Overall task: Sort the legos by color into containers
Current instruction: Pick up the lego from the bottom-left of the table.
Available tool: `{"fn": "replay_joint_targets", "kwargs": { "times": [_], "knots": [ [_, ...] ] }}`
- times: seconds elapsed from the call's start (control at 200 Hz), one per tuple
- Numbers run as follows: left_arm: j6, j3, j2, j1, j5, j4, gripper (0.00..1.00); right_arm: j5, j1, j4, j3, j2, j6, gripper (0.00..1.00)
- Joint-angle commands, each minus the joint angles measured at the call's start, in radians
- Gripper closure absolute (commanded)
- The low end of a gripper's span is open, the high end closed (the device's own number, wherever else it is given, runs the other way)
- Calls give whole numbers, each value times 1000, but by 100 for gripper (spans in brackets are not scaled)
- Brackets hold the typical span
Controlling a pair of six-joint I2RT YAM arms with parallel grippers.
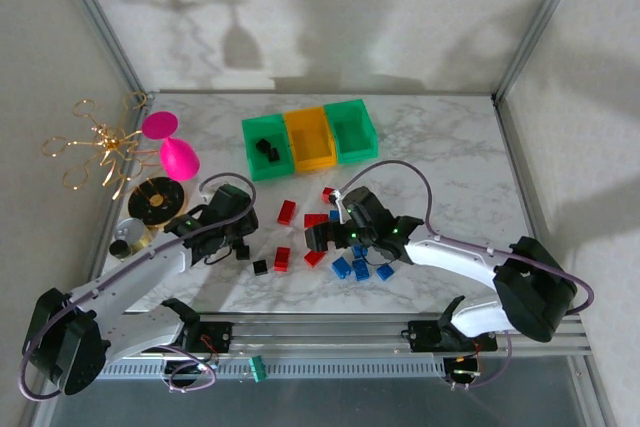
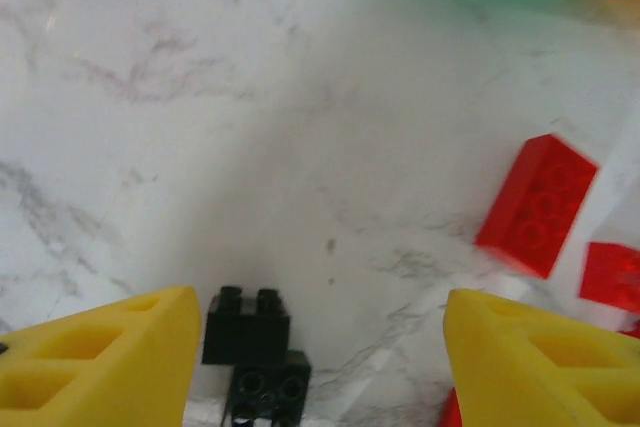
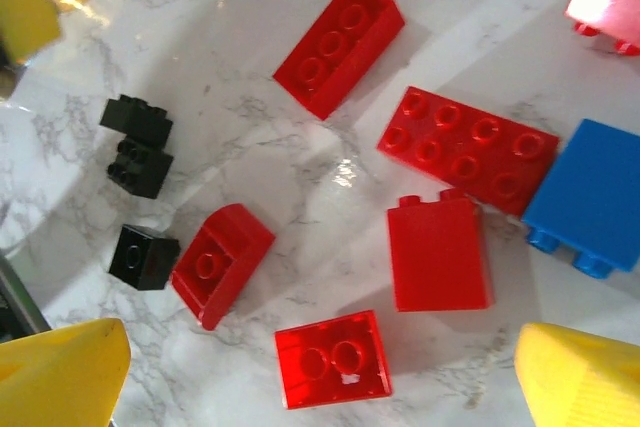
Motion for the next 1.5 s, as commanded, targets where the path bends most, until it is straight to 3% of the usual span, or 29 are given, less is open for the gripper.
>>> {"fn": "replay_joint_targets", "kwargs": {
  "times": [0.0,0.375,1.277,1.492],
  "knots": [
    [-45,-31,23,-1,19,-3,33,24,29,75,-5,1,33,1],
    [-35,-95,139,2,31,63,34,54,39,65,18,42,32,1],
    [16,-53,162,-2,-19,63,67,48,44,100,23,63,73,1],
    [21,23,119,-9,-24,14,69,60,21,73,37,18,85,1]
  ]
}}
